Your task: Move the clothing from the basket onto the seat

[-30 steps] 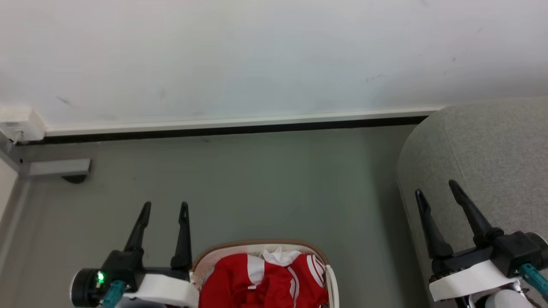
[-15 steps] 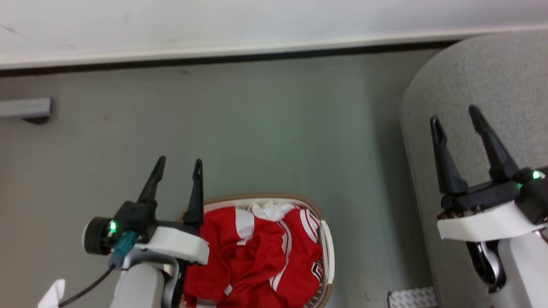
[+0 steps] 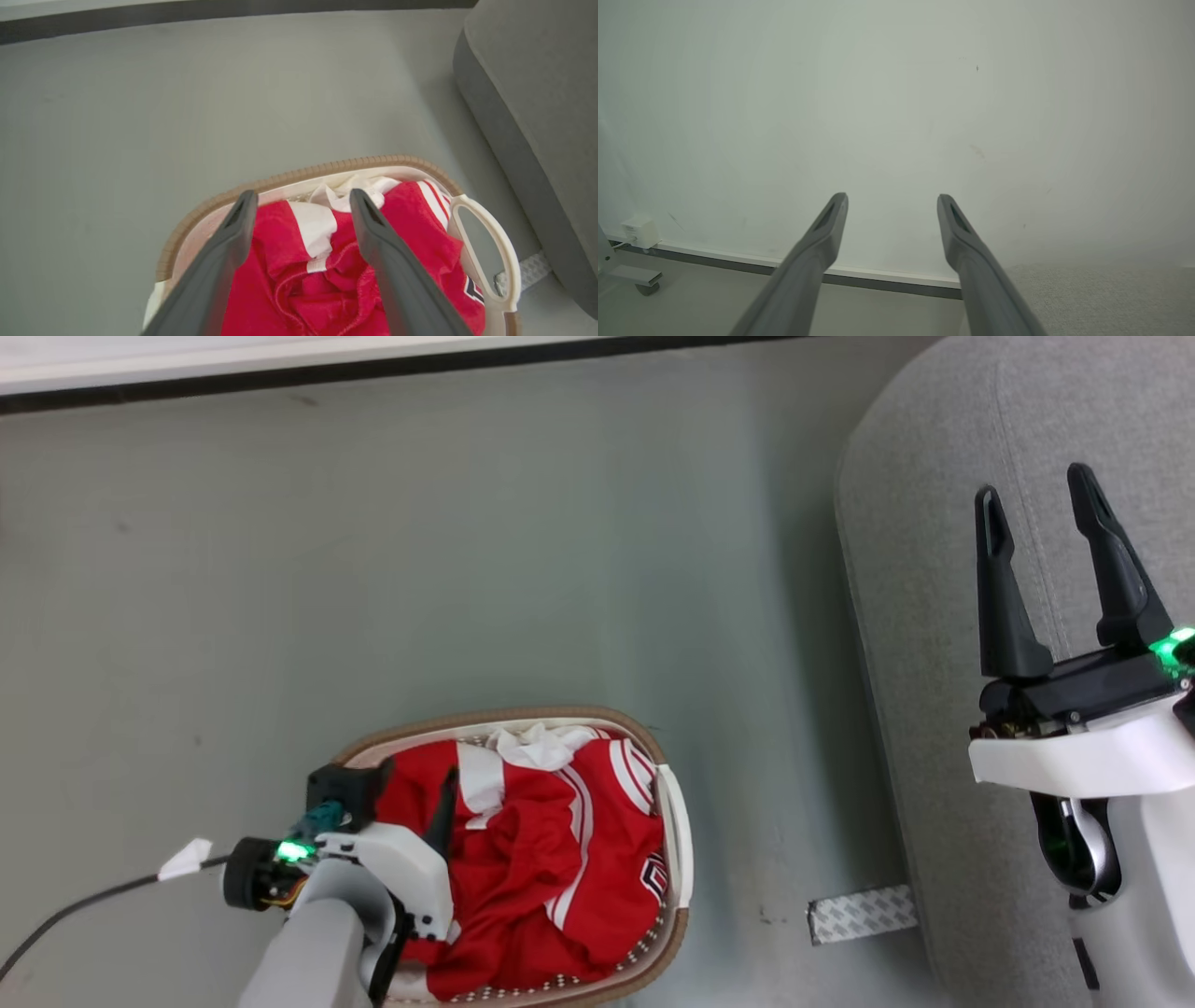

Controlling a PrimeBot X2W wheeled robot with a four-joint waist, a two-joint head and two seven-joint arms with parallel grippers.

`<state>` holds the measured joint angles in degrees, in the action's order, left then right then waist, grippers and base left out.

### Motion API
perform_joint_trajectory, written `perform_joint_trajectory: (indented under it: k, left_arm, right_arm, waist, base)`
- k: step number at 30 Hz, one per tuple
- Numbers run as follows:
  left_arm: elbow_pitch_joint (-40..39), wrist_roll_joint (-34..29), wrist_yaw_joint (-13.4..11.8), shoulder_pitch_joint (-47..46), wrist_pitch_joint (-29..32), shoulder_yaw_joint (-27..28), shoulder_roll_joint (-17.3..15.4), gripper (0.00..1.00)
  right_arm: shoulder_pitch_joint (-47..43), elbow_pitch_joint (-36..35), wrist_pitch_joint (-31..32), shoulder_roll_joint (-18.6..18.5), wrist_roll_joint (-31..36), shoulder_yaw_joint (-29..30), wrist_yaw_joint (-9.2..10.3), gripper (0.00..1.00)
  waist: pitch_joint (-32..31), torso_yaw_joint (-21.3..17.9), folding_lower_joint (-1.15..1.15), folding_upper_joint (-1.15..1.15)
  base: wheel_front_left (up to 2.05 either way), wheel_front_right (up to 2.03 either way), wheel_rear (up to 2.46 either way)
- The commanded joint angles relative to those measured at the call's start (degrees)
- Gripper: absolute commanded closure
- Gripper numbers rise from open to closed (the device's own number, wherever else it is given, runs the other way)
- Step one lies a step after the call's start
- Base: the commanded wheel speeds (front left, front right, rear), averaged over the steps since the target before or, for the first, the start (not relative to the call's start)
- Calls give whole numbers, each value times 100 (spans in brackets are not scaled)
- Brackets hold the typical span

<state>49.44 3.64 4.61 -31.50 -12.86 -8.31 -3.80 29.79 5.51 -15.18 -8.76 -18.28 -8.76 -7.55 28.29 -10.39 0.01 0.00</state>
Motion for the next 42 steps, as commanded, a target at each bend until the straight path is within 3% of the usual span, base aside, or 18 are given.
perform_joint_trajectory:
  k: [1,9,15,22,31,42]
  left_arm:
    - [254,27,48,-160,51,-51,-32,0]
    - [1613,-183,191,-792,555,-460,-127,0]
    - [2143,-175,234,-1077,889,-615,-283,0]
    - [2316,-571,208,-1282,1077,-1028,-585,0]
    - [2382,-972,-107,-1651,1435,-1498,-917,0]
    - [2421,-966,73,-1730,1798,-1733,-861,0]
  right_arm:
    - [125,-39,5,12,-77,2,12,0]
    - [346,-168,5,61,-83,46,12,0]
    - [462,-294,5,235,-109,126,12,0]
    - [528,-469,6,447,-197,253,12,0]
    - [585,-522,6,552,-218,291,12,0]
    - [596,-469,5,588,-216,259,12,0]
  waist:
    - [122,-120,-1,0]
    - [532,-394,-1,0]
    - [890,-625,-1,0]
    - [1291,-878,-1,0]
    - [1722,-1088,-1,0]
    - [1909,-1177,-1,0]
  base:
    - [0,0,0]
    - [0,0,0]
    - [0,0,0]
    - [0,0,0]
    - [0,0,0]
    - [0,0,0]
